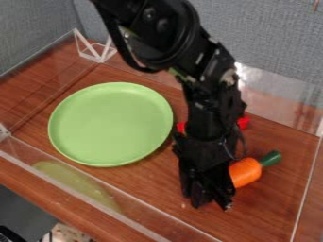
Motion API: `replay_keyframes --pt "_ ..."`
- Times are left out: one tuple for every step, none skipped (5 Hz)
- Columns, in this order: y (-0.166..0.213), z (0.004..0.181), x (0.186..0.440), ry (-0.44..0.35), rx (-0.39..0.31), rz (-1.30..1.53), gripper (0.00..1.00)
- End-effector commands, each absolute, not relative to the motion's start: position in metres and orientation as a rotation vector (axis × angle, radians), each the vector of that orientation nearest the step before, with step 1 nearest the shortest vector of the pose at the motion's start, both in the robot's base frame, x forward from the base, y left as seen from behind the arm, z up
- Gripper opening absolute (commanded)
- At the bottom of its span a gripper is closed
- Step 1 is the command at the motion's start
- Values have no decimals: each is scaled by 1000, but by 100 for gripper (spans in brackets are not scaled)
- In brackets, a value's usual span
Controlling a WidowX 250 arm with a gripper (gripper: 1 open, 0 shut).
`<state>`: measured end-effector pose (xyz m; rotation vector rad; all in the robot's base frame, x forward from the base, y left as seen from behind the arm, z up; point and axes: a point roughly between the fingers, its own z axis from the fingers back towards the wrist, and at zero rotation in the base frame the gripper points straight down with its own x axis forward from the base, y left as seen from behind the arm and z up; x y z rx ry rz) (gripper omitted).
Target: Put the carrot on the right side
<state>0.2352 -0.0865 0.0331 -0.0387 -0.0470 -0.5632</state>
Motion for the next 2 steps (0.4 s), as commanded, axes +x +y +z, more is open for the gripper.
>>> replay_keyframes --pt "-81 51 249 -131 -26 -615 0" --pt "-72 51 241 -146 -13 -644 0"
